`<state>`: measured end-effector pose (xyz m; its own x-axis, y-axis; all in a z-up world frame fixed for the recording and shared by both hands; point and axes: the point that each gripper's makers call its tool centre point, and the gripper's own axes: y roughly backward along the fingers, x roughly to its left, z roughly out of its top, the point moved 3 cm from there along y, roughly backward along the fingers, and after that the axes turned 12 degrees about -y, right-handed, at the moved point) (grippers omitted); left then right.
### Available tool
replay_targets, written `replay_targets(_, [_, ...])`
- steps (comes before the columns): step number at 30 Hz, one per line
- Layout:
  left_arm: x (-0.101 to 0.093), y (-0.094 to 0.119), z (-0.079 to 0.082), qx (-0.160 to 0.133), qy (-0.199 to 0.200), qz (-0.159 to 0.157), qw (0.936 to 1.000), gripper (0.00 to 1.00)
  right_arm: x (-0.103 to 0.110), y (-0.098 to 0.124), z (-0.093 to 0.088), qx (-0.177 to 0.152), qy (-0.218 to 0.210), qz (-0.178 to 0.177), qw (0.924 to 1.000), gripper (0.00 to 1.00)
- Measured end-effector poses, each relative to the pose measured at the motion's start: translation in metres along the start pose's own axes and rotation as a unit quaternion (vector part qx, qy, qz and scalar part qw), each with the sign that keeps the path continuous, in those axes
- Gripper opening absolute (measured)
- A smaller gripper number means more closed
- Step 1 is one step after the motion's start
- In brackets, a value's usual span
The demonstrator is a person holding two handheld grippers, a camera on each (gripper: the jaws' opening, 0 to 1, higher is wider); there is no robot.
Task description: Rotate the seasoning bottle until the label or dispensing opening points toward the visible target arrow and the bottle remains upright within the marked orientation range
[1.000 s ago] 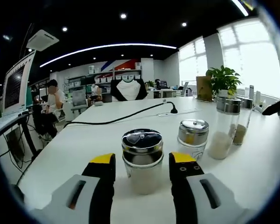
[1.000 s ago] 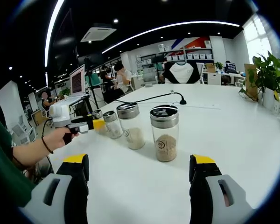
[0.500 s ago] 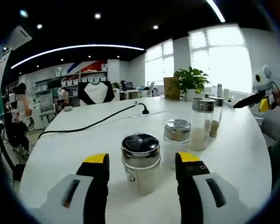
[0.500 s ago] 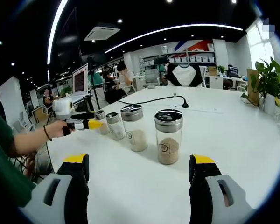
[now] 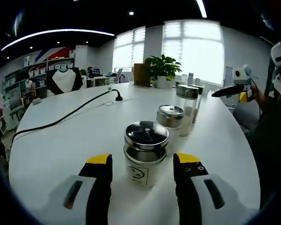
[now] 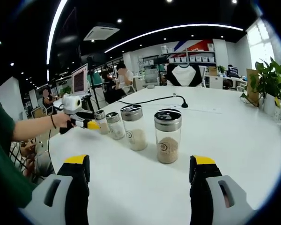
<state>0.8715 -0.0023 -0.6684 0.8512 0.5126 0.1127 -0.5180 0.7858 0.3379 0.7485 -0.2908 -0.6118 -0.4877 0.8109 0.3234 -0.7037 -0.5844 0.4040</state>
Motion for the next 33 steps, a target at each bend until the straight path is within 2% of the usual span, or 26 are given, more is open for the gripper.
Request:
replay_targets(2, [0.0, -0.001, 0.004, -0.014, -0.007, -0.008, 0.9999, 0.54, 0.001, 0.0, 0.0, -0.001, -0.003, 0.002, 1.0, 0.9])
replay_targets(6, [0.001, -0.005, 0.005, -0.019, -0.016, -0.013, 0.9996, 0.52, 0.004, 0.0, 0.002, -0.006, -0.01, 0.008, 0.9999, 0.89])
replay_targets(14, [-0.001, -0.009, 0.008, -0.029, -0.025, -0.033, 0.9987, 0.38, 0.007, 0.002, 0.006, -0.012, -0.013, 0.015, 0.9997, 0.89])
replay_targets(15, [0.003, -0.009, 0.007, -0.029, -0.035, -0.022, 0.9987, 0.38, 0.006, 0.002, 0.005, -0.011, -0.014, 0.014, 0.9997, 0.89])
replay_targets(25, [-0.008, -0.008, 0.009, -0.028, -0.036, -0.022, 0.9987, 0.37, 0.005, 0.001, 0.001, -0.005, -0.019, 0.013, 0.9997, 0.89])
replay_targets(33, [-0.006, -0.007, 0.008, -0.029, -0.027, -0.007, 0.9992, 0.37, 0.005, 0.001, 0.0, -0.002, -0.019, 0.013, 0.9997, 0.89])
